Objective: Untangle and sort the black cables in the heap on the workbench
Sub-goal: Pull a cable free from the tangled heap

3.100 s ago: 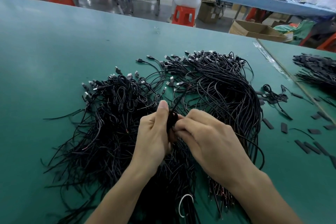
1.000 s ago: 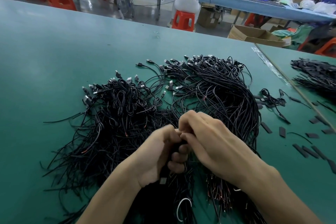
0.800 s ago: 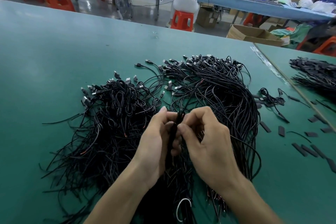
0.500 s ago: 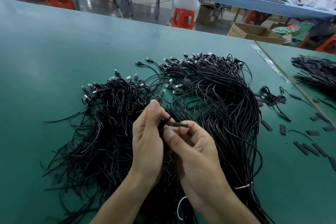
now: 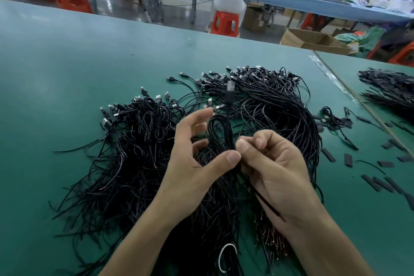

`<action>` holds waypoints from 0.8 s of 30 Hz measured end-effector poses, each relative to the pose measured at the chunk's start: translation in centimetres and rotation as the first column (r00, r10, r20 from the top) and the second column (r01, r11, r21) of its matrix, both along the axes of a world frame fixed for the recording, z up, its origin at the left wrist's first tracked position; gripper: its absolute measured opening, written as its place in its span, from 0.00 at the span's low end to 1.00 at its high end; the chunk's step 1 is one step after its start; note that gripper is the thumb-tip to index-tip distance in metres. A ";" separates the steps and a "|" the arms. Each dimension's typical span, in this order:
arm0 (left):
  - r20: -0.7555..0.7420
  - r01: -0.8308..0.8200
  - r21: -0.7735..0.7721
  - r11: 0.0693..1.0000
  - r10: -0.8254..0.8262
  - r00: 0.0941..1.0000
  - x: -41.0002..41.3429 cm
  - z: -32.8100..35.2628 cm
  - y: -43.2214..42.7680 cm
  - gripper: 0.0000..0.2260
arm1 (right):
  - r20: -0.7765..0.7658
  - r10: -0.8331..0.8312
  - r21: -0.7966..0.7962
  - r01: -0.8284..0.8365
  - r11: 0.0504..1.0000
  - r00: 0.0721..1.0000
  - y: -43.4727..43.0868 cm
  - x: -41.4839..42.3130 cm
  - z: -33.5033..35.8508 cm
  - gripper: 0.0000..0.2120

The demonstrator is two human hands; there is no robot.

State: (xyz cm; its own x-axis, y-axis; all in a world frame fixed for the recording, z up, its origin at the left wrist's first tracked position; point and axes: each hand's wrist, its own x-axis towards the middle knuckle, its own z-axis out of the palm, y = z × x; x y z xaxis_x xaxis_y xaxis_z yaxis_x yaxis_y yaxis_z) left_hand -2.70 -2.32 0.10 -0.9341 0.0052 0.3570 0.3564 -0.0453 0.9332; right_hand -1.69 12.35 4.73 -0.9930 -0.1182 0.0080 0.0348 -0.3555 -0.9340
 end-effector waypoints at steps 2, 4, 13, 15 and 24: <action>0.057 -0.001 -0.046 0.999 0.004 0.998 -0.3 -0.1 -0.4 0.22 | -0.074 -0.008 0.066 0.013 0.998 0.997 0.3 -0.2 0.2 0.12; 0.045 0.008 -0.087 0.996 -0.004 0.999 -0.4 -0.2 -0.6 0.15 | -0.134 -0.028 0.152 0.048 0.987 0.991 0.3 -0.3 -0.1 0.16; 0.002 -0.058 -0.098 0.994 0.059 0.998 0.1 -0.7 -0.3 0.13 | -0.210 -0.061 0.334 0.130 0.934 0.976 -0.7 -0.2 -2.3 0.20; -0.043 -0.098 -0.104 0.990 0.094 0.995 -0.1 -0.5 -0.3 0.15 | -0.186 -0.065 0.315 0.122 0.941 0.980 -0.8 0.0 -2.7 0.20; 0.092 0.136 0.213 0.967 -0.159 0.983 0.4 0.9 -0.5 0.10 | -0.075 -0.035 0.223 0.051 0.973 0.997 -0.5 0.0 -3.5 0.15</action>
State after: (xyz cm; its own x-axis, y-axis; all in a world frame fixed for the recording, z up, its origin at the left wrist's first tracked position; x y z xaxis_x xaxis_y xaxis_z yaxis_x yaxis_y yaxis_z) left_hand -2.32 -2.77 1.03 -0.9614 0.0831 0.2624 0.2295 -0.2844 0.9308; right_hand -1.66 11.86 1.28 -0.9951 -0.0820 0.0555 -0.0440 -0.1360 -0.9897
